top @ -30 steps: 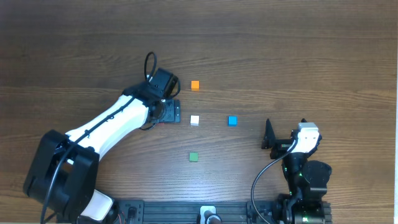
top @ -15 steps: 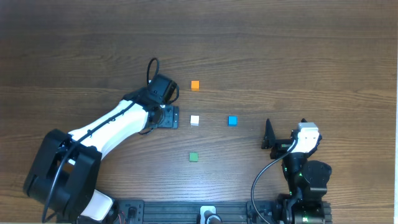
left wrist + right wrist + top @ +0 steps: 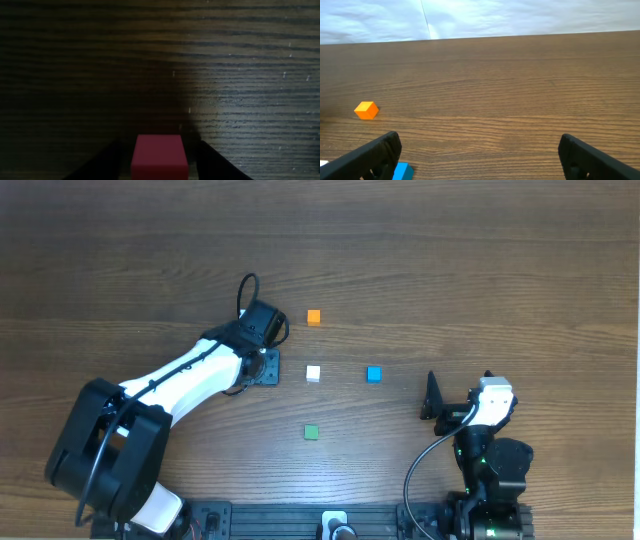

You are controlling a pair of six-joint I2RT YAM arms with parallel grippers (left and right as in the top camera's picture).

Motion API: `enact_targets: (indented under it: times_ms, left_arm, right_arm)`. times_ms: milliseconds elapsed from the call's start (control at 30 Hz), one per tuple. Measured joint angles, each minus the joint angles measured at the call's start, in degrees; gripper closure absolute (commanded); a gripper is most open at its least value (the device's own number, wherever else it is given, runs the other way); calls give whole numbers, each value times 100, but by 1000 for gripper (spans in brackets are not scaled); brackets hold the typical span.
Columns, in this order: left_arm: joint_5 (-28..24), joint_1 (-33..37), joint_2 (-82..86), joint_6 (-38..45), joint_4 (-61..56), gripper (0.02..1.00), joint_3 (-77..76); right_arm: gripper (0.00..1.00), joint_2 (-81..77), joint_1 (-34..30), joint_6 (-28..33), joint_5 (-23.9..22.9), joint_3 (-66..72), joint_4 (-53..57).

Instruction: Stack Cubes

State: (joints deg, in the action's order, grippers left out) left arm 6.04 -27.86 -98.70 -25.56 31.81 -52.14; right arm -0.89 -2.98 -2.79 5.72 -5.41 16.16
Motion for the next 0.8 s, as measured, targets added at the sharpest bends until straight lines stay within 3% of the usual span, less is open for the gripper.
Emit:
enact_targets:
  times_ms: [267,667,800]
  left_arm:
    - [2,0,0,-103,0,776,0]
    - [-22,0,17,-177,20,875,-2]
    - [-68,-61,155,-415,603,899,-131]
  right_arm:
    - [9,0,0,2,0,-2,0]
    - [7,0,0,2,0,-2,0]
    - [9,0,0,0,0,-2,0]
